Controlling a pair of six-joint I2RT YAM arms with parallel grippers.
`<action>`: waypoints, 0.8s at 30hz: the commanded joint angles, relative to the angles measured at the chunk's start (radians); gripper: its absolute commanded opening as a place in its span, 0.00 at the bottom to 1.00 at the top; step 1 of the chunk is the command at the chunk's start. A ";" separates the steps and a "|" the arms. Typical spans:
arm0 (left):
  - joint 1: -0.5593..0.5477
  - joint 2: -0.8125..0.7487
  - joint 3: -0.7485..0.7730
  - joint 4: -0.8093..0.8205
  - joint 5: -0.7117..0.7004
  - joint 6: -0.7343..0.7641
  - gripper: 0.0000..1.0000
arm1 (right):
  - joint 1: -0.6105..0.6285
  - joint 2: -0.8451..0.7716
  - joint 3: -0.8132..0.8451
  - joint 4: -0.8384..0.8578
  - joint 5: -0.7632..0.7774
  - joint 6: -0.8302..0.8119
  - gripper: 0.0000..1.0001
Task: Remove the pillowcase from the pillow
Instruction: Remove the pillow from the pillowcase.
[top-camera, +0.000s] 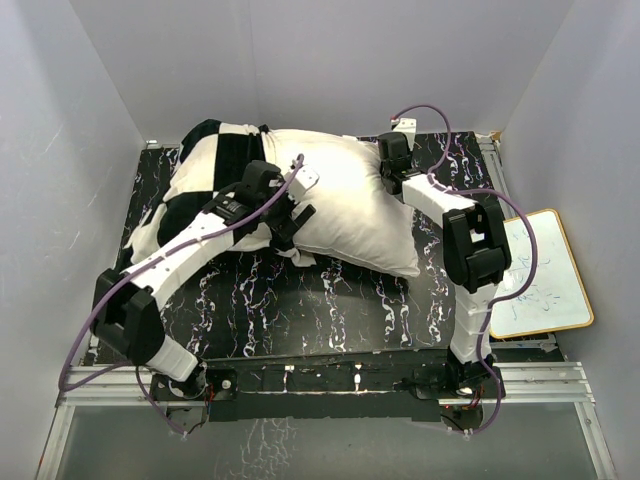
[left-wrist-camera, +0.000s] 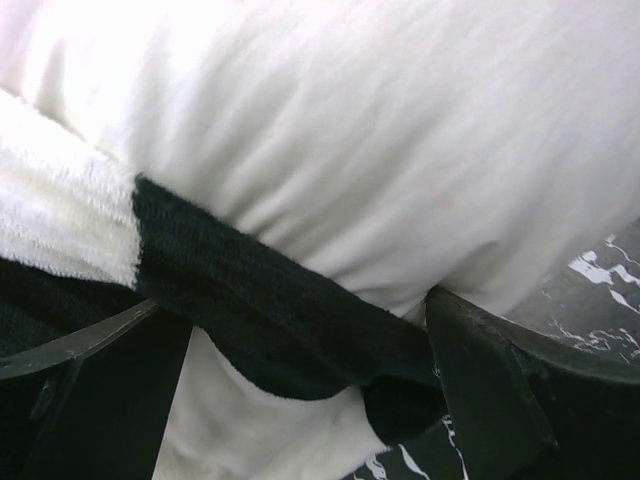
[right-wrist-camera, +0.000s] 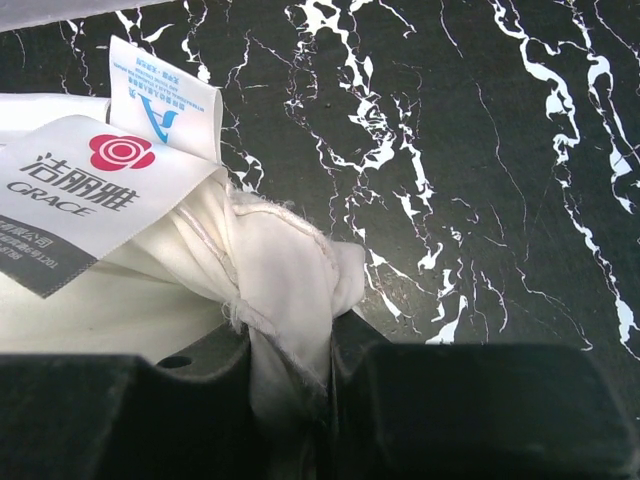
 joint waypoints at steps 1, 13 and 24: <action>0.000 0.106 0.040 -0.087 -0.048 0.006 0.97 | -0.031 0.092 0.001 -0.149 0.028 -0.038 0.08; 0.332 -0.172 -0.150 -0.129 -0.114 0.413 0.94 | -0.110 0.162 0.021 -0.111 -0.011 -0.041 0.08; 0.691 -0.164 -0.173 -0.144 0.055 0.473 0.91 | -0.125 0.055 -0.026 0.004 -0.071 -0.005 0.08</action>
